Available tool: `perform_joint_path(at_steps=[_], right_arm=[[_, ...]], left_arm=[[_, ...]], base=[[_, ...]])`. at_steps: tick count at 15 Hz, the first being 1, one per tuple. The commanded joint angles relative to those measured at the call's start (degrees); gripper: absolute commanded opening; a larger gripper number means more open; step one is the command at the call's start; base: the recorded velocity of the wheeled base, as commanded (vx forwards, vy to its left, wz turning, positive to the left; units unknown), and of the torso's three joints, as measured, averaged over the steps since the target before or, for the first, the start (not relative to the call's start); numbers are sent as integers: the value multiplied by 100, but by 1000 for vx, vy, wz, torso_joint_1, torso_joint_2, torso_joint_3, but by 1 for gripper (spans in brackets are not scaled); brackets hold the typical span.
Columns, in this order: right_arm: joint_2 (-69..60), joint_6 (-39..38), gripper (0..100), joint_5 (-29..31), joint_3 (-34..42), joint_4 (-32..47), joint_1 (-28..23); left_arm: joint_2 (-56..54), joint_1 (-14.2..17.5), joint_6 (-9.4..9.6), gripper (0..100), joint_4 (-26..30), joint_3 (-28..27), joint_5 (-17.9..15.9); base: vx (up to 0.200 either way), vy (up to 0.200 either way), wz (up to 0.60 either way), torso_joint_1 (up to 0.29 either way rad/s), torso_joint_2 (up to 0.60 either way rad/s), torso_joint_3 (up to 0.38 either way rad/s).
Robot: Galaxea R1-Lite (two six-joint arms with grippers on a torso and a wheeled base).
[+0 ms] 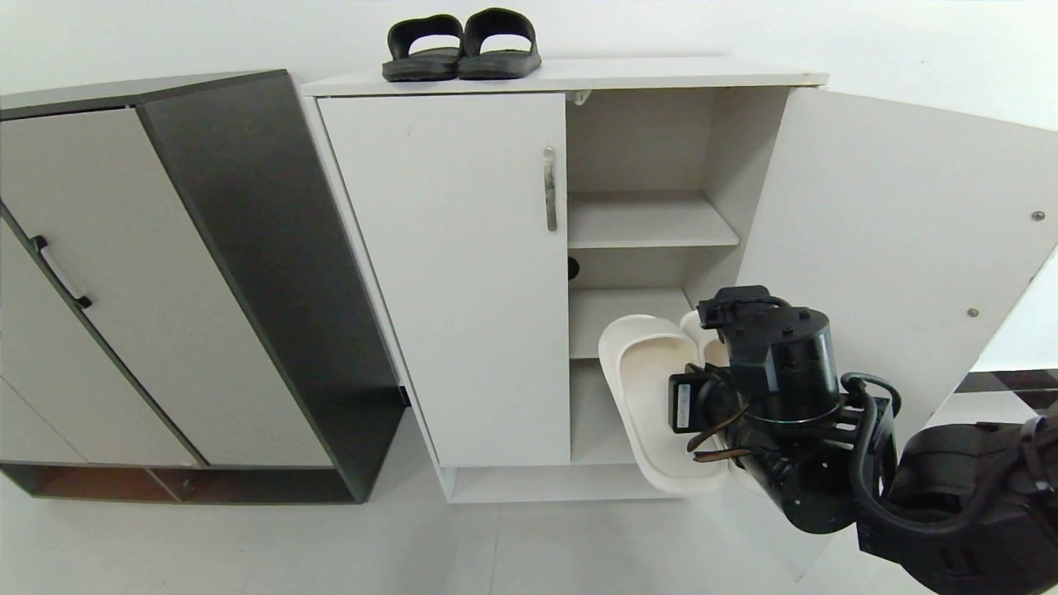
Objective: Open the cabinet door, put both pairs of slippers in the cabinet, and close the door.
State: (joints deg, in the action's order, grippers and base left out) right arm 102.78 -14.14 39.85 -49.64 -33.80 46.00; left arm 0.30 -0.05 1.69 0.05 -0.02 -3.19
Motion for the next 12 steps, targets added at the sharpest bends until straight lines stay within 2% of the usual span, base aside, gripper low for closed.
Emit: perform_joint_path(at_steps=[1, 3, 7, 9, 12], right_arm=[[93, -19, 0, 5, -125, -3, -3], [260, -54, 0, 14, -283, -3, -12], [726, -142, 0, 40, -415, -30, 6], [1025, -124, 0, 31, -432, -364, -3], [1368, -98, 0, 14, -652, -654, 6]], left_arm=[[-30, -4, -2, 0, 4, 2, -6], [-30, -4, -2, 0, 4, 2, 3], [-30, -4, -11, 0, 4, 2, -6], [-30, -4, -11, 0, 4, 2, -6], [-30, 5, -20, 0, 4, 2, 3]], base=[[0, 0, 0, 0, 0, 0], [0, 0, 0, 0, 0, 0], [0, -200, 0, 0, 6, -1], [0, -200, 0, 5, 0, 5], [0, 0, 0, 0, 0, 0]])
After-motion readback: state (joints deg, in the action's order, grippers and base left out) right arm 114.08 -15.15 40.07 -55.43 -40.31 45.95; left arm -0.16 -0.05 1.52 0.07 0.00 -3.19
